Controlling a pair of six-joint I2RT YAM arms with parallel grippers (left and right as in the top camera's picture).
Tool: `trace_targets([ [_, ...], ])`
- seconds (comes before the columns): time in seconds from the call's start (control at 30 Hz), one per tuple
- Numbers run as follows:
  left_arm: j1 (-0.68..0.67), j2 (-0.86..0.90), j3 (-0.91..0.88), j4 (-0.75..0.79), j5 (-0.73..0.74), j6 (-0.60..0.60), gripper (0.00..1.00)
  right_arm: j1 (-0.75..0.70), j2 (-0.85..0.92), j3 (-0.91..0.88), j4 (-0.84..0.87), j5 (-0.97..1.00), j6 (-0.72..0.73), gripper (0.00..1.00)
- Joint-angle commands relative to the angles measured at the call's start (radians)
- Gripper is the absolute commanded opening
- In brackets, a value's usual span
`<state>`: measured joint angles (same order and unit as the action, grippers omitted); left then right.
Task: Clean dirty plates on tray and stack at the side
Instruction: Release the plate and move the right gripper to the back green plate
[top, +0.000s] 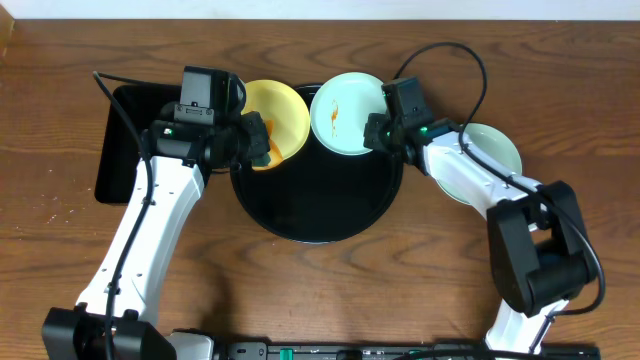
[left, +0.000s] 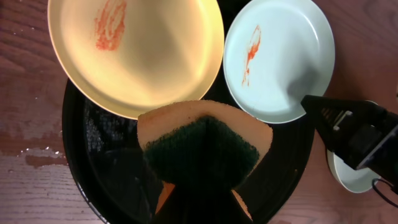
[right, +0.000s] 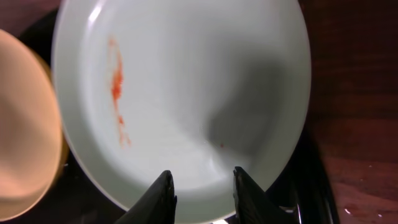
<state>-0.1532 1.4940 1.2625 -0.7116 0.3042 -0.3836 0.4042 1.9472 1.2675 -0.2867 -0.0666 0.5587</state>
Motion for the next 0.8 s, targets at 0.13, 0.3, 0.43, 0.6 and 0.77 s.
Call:
trace_targets([
  [0.13,0.002,0.002,0.0,-0.003,-0.026,0.021,0.07,0.003,0.048,0.015,-0.019,0.03,0.032,0.28],
  [0.3,0.002,0.002,0.0,-0.003,-0.029,0.021,0.07,0.003,0.048,0.015,-0.103,-0.033,0.028,0.25],
  [0.43,0.002,0.002,0.0,-0.003,-0.029,0.021,0.07,0.003,0.048,0.015,-0.189,-0.097,-0.002,0.24],
  [0.6,0.002,0.002,0.0,-0.002,-0.029,0.021,0.08,0.005,0.048,0.015,-0.283,-0.192,-0.054,0.26],
  [0.77,0.002,0.002,0.0,-0.002,-0.029,0.021,0.07,0.016,0.048,0.015,-0.358,-0.239,-0.115,0.27],
])
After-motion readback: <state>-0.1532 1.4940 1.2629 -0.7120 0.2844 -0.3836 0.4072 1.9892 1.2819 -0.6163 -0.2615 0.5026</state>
